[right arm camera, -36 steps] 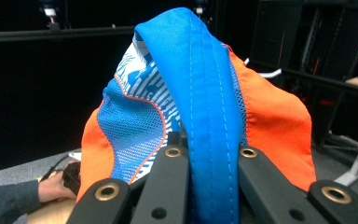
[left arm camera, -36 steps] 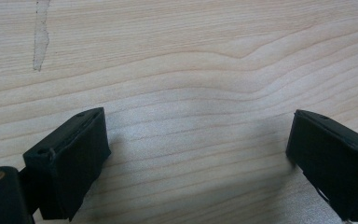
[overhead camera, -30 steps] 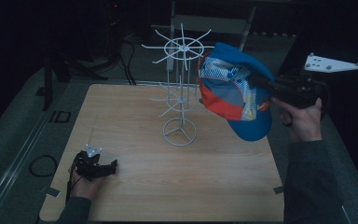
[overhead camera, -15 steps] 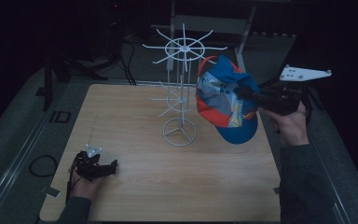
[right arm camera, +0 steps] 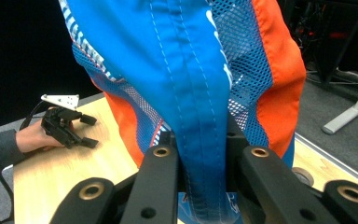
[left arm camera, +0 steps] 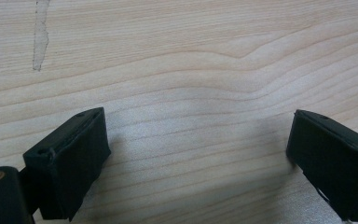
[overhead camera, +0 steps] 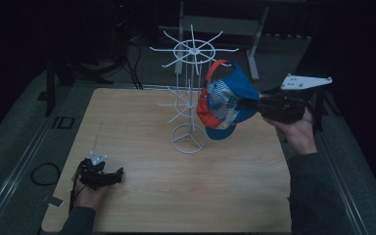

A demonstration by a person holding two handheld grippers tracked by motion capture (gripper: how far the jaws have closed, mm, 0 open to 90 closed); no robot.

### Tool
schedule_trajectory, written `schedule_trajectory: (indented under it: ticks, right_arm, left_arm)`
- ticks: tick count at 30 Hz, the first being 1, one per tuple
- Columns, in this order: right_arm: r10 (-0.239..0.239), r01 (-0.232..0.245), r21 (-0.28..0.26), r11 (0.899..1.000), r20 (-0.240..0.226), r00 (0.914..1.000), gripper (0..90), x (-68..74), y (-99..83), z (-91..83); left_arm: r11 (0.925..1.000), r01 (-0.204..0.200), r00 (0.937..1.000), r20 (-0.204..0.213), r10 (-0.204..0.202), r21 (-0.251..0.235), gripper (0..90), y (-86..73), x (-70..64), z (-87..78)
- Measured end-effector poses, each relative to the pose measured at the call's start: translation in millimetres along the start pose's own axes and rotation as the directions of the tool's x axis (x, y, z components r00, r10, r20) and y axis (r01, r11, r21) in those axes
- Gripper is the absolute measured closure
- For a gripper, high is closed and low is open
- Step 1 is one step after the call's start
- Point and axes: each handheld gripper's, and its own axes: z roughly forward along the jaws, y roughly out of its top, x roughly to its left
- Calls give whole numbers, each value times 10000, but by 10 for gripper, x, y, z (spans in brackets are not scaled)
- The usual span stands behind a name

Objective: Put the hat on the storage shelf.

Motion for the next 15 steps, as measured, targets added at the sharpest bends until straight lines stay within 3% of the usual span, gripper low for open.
schedule_trajectory:
  ticks: [10, 15]
  right_arm:
    - [108, -108, 89, 9999, -2, 9999, 621, -22, -43, -34]
    - [105, -110, 244, 9996, 203, 9997, 491, -14, -57, -47]
  left_arm:
    - [10000, -6, 10000, 2, 6, 7, 61, 0, 0, 0]
    - [10000, -19, 10000, 5, 19, 25, 59, 6, 0, 4]
